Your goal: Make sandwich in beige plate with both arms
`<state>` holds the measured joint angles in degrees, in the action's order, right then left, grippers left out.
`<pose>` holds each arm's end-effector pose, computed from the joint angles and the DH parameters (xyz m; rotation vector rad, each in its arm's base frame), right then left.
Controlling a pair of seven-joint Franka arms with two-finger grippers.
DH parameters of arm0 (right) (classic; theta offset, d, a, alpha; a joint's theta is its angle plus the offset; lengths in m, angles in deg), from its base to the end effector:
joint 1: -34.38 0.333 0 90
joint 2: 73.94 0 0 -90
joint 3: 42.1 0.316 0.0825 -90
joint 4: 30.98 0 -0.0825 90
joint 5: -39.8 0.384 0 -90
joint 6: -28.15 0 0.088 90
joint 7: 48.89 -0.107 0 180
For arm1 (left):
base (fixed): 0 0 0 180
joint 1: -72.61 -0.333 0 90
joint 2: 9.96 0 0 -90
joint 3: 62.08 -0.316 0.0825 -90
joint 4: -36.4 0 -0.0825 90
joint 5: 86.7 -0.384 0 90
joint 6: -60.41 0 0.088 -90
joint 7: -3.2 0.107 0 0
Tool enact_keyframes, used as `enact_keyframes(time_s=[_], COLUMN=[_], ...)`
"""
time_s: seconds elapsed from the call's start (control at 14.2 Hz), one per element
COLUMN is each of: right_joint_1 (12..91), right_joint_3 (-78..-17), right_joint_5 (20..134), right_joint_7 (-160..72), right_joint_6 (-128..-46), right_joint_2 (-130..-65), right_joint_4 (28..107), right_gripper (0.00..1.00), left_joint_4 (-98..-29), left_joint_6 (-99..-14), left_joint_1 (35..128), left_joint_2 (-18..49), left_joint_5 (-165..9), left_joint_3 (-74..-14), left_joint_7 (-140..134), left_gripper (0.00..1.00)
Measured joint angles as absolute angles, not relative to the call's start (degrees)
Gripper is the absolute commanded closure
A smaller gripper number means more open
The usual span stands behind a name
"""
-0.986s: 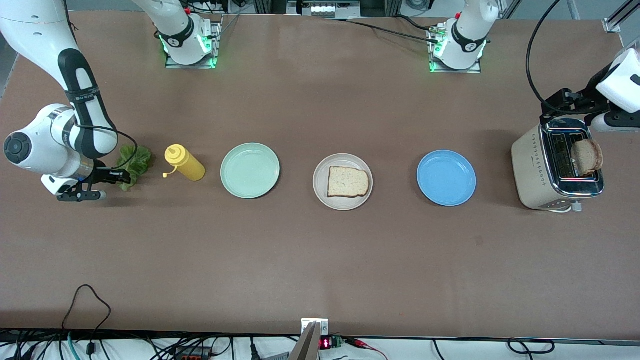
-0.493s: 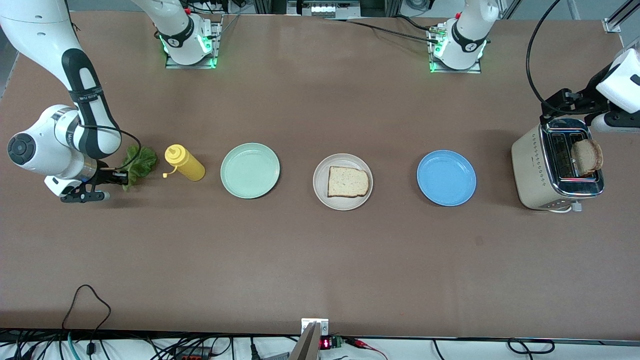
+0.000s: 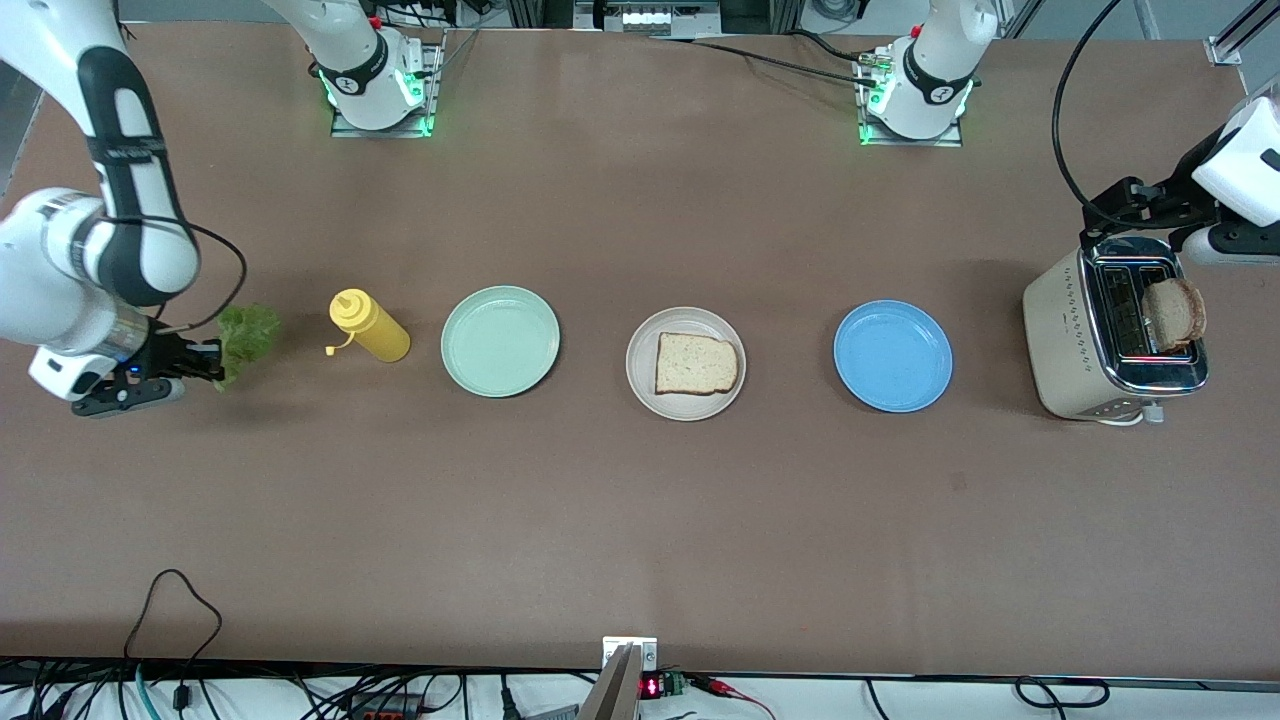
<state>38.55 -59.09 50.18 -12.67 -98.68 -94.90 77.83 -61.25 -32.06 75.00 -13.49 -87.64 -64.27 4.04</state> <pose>0.6089 -0.1227 0.3140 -3.0559 -0.4839 0.0192 0.5367 0.0004 0.5987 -3.1273 0.0300 0.0452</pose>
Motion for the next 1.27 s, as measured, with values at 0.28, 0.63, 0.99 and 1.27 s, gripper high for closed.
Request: enact_keyframes(time_s=[0.28,0.63,0.99,1.27], right_joint_1=[39.43,47.47,57.41,65.73], right_joint_3=[-58.90,-58.44,-58.19,-58.01], right_joint_5=[50.12,48.11,47.54,50.37], right_joint_7=[-5.22,-3.42,-0.70,-0.38], right_joint_6=[-83.86,-70.54,-67.52,-67.71], right_joint_2=[-93.65,-93.66,-93.77,-94.89], right_joint_4=[65.83,53.95,49.41,46.52], right_gripper=[1.00,1.00,1.00,1.00], left_joint_4=[-61.26,-61.26,-61.26,-61.26], left_joint_6=[-32.06,-32.06,-32.06,-32.06], left_joint_1=[75.00,75.00,75.00,74.94], left_joint_2=[-13.49,-13.49,-13.49,-13.49], left_joint_5=[-87.64,-87.64,-87.64,-87.64], left_joint_3=[-64.26,-64.23,-64.25,-64.29], left_joint_7=[4.04,4.04,4.04,4.04], left_gripper=[0.00,0.00,0.00,0.00])
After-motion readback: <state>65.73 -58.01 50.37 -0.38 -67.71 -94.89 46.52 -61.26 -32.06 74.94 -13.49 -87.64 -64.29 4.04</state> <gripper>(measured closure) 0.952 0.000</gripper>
